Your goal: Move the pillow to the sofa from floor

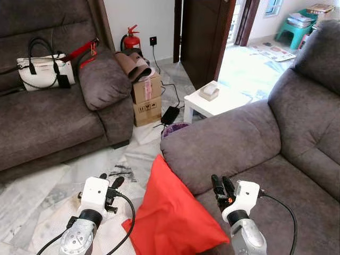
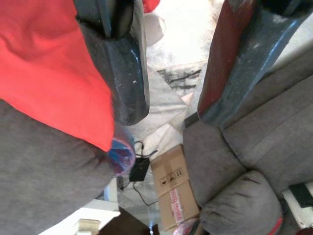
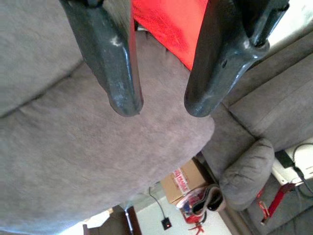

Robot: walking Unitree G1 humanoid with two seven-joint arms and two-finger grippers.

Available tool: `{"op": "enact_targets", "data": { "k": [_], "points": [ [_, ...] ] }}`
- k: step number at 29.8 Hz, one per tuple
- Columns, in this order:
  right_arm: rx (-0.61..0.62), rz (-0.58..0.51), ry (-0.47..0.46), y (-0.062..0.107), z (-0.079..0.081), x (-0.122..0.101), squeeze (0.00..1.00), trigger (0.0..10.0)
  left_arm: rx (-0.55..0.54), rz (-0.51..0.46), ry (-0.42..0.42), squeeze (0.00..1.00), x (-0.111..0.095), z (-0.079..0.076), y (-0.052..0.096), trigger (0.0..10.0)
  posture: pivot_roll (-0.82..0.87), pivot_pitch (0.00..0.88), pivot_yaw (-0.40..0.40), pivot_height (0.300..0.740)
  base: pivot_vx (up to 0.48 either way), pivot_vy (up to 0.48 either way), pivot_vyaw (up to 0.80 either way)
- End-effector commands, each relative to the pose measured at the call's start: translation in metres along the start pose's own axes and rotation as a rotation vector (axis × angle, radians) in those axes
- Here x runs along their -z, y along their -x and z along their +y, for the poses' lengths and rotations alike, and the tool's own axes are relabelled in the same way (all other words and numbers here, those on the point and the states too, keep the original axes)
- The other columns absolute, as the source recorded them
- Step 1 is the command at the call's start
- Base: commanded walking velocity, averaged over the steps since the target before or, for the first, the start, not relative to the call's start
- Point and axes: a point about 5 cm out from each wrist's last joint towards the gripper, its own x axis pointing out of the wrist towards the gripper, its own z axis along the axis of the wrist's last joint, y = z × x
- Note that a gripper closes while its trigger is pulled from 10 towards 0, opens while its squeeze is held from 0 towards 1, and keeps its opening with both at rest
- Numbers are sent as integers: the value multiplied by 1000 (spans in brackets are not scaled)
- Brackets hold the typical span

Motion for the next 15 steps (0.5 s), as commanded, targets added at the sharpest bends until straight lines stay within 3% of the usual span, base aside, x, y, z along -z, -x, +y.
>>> {"op": "enact_targets", "data": {
  "k": [1,15],
  "points": [
    [0,-10,4,0,0,-2,0,10000,-3,22,-6,0,5,1,2,10000,52,141,38,668,0,0,0],
    [-16,-2,-2,-1,1,-1,0,10000,-37,-33,-24,0,-12,14,-9,10000,56,143,38,653,0,0,0]
  ]
}}
